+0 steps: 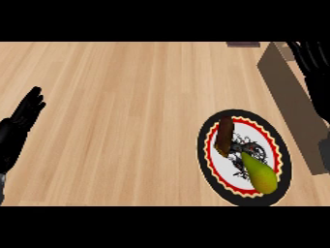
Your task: Pick the pear from the plate and place it in the cardboard box
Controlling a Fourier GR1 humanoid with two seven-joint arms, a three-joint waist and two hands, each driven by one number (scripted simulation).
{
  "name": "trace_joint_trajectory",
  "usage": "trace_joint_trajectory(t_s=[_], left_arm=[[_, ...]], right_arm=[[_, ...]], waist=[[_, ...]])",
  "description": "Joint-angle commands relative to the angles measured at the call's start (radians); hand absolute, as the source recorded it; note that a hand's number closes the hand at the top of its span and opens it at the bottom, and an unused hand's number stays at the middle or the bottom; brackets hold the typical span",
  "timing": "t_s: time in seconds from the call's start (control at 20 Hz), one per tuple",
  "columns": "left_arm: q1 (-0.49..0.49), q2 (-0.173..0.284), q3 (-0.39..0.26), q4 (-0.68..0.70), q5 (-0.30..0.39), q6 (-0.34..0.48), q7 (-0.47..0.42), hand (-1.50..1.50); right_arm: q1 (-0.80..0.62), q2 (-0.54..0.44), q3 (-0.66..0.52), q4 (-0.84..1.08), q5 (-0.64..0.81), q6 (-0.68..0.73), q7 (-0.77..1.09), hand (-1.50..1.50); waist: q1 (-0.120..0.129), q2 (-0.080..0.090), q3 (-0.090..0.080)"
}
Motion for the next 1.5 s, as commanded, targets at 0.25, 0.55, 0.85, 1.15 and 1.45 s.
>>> trace_joint_trajectory(t_s=[0.25, 0.55, 0.85, 1.15, 1.45], left_arm=[[0.009, -0.078, 0.08, -0.051, 0.154, 0.003, 0.064, 0.0], [0.097, -0.122, 0.077, -0.096, 0.167, 0.01, 0.097, 0.0], [0.085, -0.101, 0.107, -0.121, 0.201, -0.024, 0.152, 0.0], [0.077, -0.099, 0.112, -0.116, 0.185, -0.021, 0.138, 0.0], [0.054, -0.143, 0.088, -0.106, 0.161, 0.002, 0.154, 0.0]], right_arm=[[0.049, -0.104, 0.088, 0.231, -0.215, 0.371, 0.263, -1.5], [0.168, -0.136, -0.051, 0.231, 0.009, 0.337, -0.204, -1.5], [0.106, -0.286, 0.012, 0.184, 0.103, 0.499, -0.165, -1.5], [0.003, -0.469, 0.168, 0.088, 0.346, 0.586, -0.031, -1.5], [-0.073, -0.428, 0.325, 0.013, 0.431, 0.667, 0.155, -1.5]], waist=[[-0.002, 0.027, -0.027], [-0.046, 0.016, -0.027], [-0.038, 0.015, -0.028], [-0.019, 0.015, -0.03], [-0.032, 0.017, -0.029]])
